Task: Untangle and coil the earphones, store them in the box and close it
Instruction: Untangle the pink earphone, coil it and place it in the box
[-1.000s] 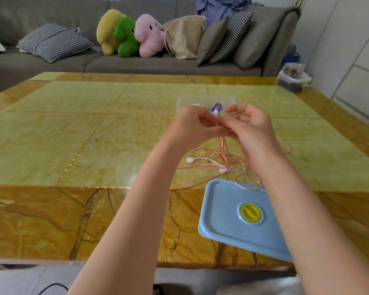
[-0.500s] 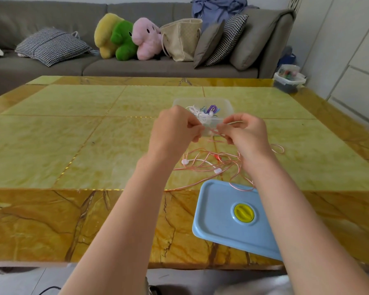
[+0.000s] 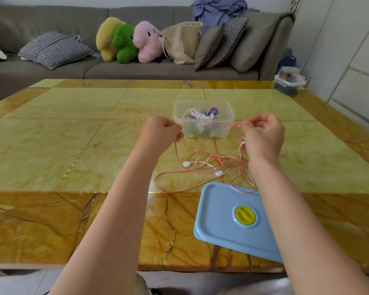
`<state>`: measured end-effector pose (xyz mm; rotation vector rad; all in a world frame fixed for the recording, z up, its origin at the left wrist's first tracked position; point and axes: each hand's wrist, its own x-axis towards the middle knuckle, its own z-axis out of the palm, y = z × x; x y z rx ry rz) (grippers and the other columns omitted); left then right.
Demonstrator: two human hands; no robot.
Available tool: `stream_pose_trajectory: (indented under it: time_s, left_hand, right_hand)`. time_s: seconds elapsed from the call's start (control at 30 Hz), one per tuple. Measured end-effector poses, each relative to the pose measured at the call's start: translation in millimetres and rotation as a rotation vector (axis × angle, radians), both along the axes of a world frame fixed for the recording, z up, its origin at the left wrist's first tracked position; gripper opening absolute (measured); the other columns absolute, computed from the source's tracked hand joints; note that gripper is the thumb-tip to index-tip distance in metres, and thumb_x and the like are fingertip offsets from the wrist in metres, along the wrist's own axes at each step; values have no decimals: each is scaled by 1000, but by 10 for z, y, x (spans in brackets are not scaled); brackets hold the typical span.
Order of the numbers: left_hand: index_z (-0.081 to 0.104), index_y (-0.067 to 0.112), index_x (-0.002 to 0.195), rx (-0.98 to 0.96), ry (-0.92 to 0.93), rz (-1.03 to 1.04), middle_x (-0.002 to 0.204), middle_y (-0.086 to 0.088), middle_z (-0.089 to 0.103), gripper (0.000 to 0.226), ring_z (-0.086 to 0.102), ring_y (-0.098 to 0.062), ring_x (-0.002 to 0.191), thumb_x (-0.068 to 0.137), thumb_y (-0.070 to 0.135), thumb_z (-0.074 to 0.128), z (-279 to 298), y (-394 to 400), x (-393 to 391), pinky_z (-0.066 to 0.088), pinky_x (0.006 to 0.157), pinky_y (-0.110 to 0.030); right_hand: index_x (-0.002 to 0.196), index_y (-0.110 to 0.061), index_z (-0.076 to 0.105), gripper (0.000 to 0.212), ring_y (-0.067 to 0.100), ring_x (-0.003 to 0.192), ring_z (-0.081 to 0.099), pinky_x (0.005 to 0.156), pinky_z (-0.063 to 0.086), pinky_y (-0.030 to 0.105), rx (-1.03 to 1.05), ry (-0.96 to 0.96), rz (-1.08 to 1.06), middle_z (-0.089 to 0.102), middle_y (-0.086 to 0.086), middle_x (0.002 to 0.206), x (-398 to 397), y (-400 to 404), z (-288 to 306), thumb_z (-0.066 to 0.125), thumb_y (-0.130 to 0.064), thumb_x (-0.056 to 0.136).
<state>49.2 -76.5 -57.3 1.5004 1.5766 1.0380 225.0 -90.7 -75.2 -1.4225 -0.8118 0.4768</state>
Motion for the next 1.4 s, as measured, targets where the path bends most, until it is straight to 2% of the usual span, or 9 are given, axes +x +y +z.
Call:
stream_pose_trajectory:
  time_s: [0.1,0.2,0.37,0.53,0.73,0.97,1.07,1.3,1.4]
  left_hand:
    - [66,10,106,-23,131,-88,100,-5,63,19,56,-18,93,90,13,57,18,-49,89,38,76,-22]
    - [63,14,118,141,-71,-166,116,-3,63,28,56,-13,110,89,17,60,116,-91,205,40,91,-21]
    - [72,12,96,245,51,-144,91,-3,72,15,64,-9,81,82,18,69,2,-117,356,51,76,-27]
    - [65,13,98,105,-182,-96,77,3,65,19,59,-2,63,80,10,71,-16,-85,353,46,61,-16]
    - [55,15,82,4,-467,-137,75,-2,59,21,50,2,46,82,-5,62,-26,-122,368,37,55,-13]
    - [54,15,85,-11,-489,-341,79,-2,56,24,50,-11,70,87,-9,52,-48,-110,409,39,68,-17]
    - [56,14,86,-7,-470,-350,77,-2,57,22,52,-6,65,87,-8,54,-55,-112,398,43,63,-12]
    - [69,18,79,216,-93,-122,69,5,63,13,56,-8,63,81,5,66,-74,-89,436,50,72,-26]
    - [69,17,78,205,-191,-87,68,5,62,10,55,-7,64,83,9,65,-47,-125,450,47,66,-22]
  right_hand:
    - [70,-24,49,28,15,62,53,63,45,31,5,-59,142,59,-1,71,-79,0,8,68,-6,78]
    - [71,-22,52,27,16,58,58,57,49,27,16,-111,241,63,7,74,-156,-25,28,68,-2,78]
    - [77,-16,62,17,12,53,62,65,56,29,44,-99,386,65,2,67,-239,-83,58,67,-1,81]
    - [90,-8,71,13,5,53,60,62,52,19,42,-267,374,65,1,66,-264,-108,59,62,-1,84]
    - [91,-5,74,19,25,68,64,72,53,37,-8,-503,329,64,5,67,-316,-104,59,55,-2,87]
    - [80,-9,70,17,11,55,60,53,51,19,-132,99,399,64,3,66,-293,-101,89,56,0,86]
    - [75,-6,67,20,10,54,61,55,52,15,-116,366,470,64,7,68,-275,-108,100,57,8,84]
    - [73,-3,66,17,14,55,61,54,52,15,-110,339,416,64,9,67,-261,-92,92,58,8,83]
    - [74,-3,65,13,11,49,61,48,49,15,-110,509,418,65,5,58,-251,-100,131,61,4,83]
